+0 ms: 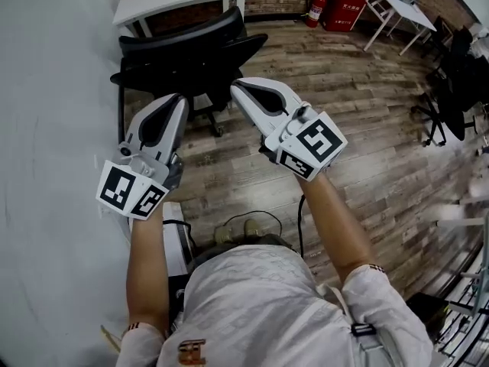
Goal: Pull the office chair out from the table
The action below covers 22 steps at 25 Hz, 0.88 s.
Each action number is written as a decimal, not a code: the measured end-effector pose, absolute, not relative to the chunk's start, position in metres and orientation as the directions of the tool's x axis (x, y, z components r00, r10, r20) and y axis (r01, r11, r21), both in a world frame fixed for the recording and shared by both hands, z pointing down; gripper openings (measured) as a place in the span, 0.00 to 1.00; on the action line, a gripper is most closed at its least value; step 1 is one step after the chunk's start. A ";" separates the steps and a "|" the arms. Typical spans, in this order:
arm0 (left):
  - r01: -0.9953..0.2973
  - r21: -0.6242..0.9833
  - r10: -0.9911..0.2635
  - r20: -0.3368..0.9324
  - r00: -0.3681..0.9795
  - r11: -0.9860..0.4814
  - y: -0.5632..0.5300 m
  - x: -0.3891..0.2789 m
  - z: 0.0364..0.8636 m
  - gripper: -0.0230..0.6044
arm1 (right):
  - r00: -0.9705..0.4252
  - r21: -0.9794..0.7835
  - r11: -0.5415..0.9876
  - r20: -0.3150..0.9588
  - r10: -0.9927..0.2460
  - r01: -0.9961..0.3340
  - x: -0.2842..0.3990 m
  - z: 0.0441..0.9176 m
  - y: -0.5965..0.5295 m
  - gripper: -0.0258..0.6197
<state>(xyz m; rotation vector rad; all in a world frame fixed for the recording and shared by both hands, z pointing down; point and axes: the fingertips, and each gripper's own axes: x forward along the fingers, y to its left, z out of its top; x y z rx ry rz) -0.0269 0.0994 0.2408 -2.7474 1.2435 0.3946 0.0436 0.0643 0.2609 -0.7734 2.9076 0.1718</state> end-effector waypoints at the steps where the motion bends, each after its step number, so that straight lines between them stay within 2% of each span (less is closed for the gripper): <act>1: -0.750 0.020 -0.724 -0.280 0.631 -0.661 0.102 -0.024 0.240 0.04 | -0.863 0.073 0.867 -0.164 -0.478 -0.494 0.042 0.259 0.068 0.04; 12: -0.767 0.022 -0.744 -0.262 0.615 -0.642 0.123 -0.015 0.244 0.04 | -0.897 0.105 0.901 -0.195 -0.397 -0.421 0.015 0.256 0.107 0.04; 22: -0.758 0.017 -0.736 -0.256 0.627 -0.652 0.128 -0.008 0.247 0.04 | -0.895 0.132 0.896 -0.212 -0.393 -0.425 0.021 0.254 0.119 0.04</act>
